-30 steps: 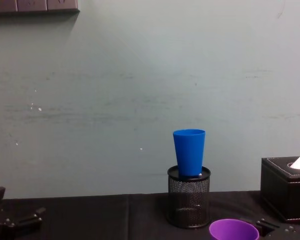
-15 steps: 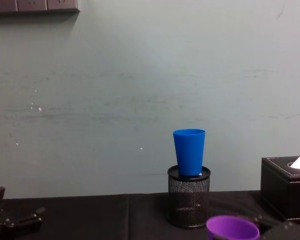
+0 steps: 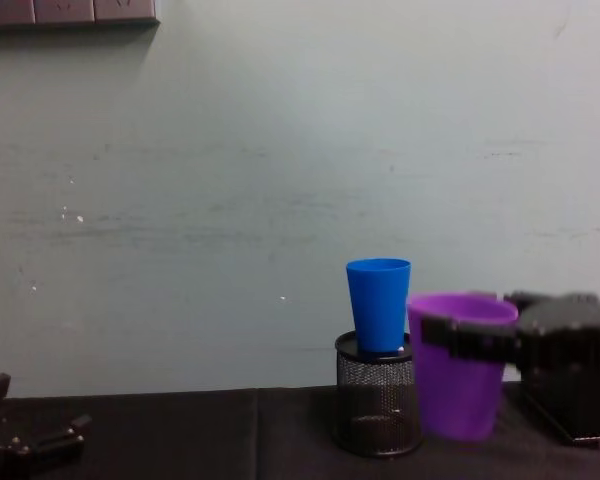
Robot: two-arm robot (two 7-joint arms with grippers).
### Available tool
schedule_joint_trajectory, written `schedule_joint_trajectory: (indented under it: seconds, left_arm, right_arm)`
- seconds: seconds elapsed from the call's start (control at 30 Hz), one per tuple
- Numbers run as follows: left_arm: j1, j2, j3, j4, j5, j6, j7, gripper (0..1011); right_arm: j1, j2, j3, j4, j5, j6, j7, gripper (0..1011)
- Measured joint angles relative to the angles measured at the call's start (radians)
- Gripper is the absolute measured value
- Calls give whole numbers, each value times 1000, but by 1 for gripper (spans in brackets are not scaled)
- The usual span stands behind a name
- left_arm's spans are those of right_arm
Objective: Pick up one cup with a gripper and tap it against the other cup.
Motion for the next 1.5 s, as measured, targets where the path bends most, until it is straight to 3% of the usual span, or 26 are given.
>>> schedule_joint_trajectory:
  seconds: [0.13, 0.3, 1.5]
  left_arm:
    - [0, 0, 0, 0, 0, 0, 0, 1000]
    - [0, 0, 0, 0, 0, 0, 0, 1000]
    - [0, 0, 0, 0, 0, 0, 0, 1000]
  right_arm:
    - [18, 16, 8, -41, 21, 43, -10, 719]
    - [33, 27, 8, -57, 32, 59, -15, 719]
    - [33, 28, 8, -59, 33, 61, -13, 719]
